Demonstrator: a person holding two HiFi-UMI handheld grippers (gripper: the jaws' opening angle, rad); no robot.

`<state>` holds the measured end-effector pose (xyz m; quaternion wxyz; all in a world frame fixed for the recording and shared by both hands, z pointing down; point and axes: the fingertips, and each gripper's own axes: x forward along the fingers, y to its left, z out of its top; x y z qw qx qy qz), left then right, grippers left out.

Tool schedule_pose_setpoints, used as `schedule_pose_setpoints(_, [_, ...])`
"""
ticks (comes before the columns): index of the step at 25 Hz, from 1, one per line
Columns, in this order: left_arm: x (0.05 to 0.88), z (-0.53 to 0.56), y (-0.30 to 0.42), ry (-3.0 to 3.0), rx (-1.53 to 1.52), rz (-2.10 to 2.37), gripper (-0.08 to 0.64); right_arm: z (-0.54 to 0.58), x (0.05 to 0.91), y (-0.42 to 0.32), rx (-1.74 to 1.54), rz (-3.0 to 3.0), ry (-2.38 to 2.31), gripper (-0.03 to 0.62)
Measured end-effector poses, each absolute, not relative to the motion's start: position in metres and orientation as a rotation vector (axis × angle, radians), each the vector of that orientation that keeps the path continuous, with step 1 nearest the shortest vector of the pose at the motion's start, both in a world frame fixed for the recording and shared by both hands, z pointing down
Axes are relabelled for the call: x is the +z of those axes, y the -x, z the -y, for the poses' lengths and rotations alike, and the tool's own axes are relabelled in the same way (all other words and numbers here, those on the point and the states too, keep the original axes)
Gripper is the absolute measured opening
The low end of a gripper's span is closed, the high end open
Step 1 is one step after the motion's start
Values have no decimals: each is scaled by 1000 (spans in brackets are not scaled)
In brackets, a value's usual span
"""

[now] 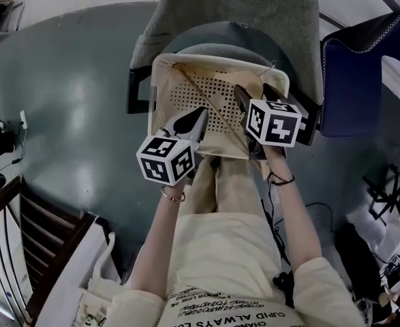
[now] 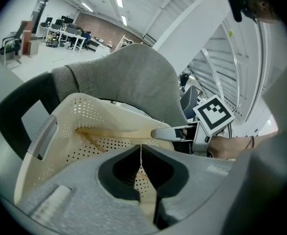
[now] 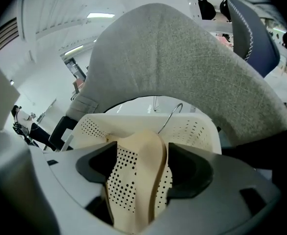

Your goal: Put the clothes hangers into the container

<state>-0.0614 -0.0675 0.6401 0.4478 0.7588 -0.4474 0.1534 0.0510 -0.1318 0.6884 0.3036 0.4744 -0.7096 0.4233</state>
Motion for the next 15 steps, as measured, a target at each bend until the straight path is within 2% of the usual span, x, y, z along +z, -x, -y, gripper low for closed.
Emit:
schedule_pose_setpoints(9, [604,80,56,-1953,317,1102,26,137,665,-68,1019,1860,-1318,307])
schedule_pose_setpoints(13, [586,85,54,-2039,380,1098,26,141,639,-67,905,1929,-1293,226])
schedule_pose_setpoints(15, [576,86,53,-2060,380,1101,26,136,628,-65,870,1959,-1252,164])
